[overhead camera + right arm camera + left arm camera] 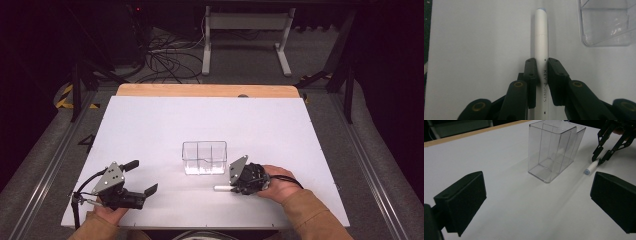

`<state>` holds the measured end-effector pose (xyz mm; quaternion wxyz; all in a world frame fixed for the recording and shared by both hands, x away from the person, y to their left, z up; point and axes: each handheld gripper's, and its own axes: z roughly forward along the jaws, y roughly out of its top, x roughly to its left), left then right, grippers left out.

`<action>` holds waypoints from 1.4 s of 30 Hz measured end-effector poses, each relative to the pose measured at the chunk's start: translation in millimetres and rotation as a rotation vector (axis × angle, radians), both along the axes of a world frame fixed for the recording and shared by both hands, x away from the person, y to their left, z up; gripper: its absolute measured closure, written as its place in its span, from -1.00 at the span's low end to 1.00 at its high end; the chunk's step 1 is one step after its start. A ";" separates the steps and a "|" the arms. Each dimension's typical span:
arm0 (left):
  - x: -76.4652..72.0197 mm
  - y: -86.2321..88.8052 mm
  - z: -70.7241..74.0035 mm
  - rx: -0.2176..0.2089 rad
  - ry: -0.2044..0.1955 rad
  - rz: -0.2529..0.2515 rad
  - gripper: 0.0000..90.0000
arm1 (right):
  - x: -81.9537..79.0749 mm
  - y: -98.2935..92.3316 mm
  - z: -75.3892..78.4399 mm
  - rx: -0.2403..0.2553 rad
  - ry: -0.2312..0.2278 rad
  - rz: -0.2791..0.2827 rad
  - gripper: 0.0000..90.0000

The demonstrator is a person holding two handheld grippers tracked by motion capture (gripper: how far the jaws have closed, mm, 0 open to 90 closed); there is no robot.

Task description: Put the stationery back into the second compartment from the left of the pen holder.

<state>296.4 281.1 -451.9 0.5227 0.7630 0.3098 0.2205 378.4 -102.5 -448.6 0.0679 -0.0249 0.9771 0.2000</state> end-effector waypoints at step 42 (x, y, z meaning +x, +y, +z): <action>-1.8 1.2 0.9 -0.007 -0.010 0.014 -0.98 | -34.3 -25.7 81.9 0.553 -0.179 -0.111 0.74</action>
